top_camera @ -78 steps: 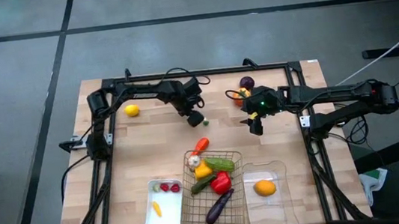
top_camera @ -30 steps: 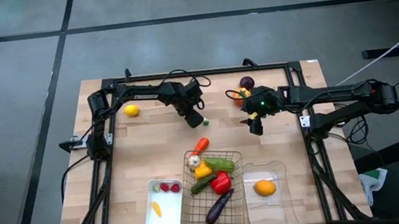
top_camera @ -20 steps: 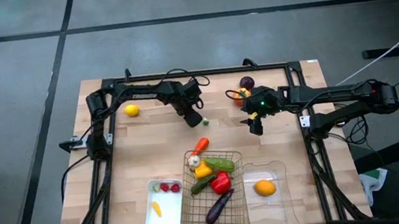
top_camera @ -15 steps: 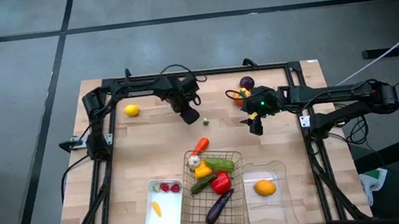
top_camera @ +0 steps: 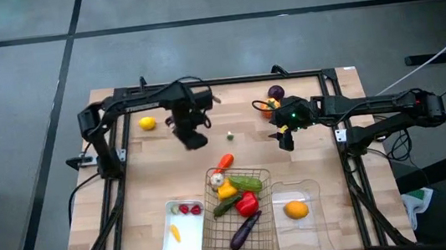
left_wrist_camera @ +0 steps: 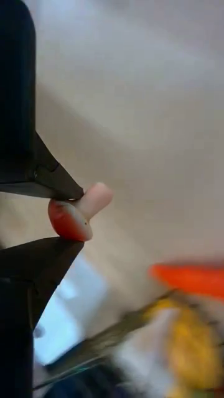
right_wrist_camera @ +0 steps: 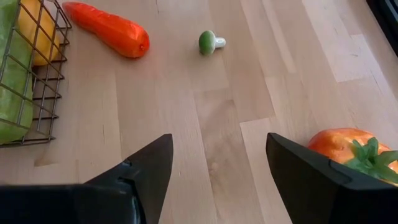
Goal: Sort produce into baskets
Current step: Put the orange mushroom into the white bin
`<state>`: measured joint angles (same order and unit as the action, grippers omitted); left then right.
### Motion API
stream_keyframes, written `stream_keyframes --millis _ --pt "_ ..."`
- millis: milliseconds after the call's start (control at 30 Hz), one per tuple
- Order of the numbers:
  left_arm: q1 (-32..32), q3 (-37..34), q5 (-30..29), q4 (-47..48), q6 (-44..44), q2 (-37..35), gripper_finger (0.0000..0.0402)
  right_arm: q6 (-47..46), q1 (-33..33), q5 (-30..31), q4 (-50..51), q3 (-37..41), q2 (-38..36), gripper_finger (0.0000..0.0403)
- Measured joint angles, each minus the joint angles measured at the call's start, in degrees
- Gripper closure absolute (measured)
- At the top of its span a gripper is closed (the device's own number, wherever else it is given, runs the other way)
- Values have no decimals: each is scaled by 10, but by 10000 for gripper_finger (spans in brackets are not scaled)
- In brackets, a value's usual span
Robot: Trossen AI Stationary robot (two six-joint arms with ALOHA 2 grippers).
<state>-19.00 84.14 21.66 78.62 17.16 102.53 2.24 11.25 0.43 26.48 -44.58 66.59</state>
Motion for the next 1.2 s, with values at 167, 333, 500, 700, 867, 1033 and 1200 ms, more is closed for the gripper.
stream_keyframes --millis 167,333,500,700,867,1033,1200 --pt "80 0 20 50 35 -19 302 0 0 0 0 0 0 145" --pt "193 0 23 47 116 -24 302 0 0 0 1 0 0 145" --pt "308 0 23 40 208 -24 302 0 0 0 1 0 0 145" --pt "410 0 0 -40 297 -24 302 0 0 0 1 0 0 145" --pt "463 -3 -77 -103 347 -24 301 0 0 0 0 0 0 145" --pt "496 -26 -102 -148 397 -24 301 0 0 0 0 0 0 145" --pt "510 -58 -102 -189 416 -24 301 0 0 0 0 0 0 145"
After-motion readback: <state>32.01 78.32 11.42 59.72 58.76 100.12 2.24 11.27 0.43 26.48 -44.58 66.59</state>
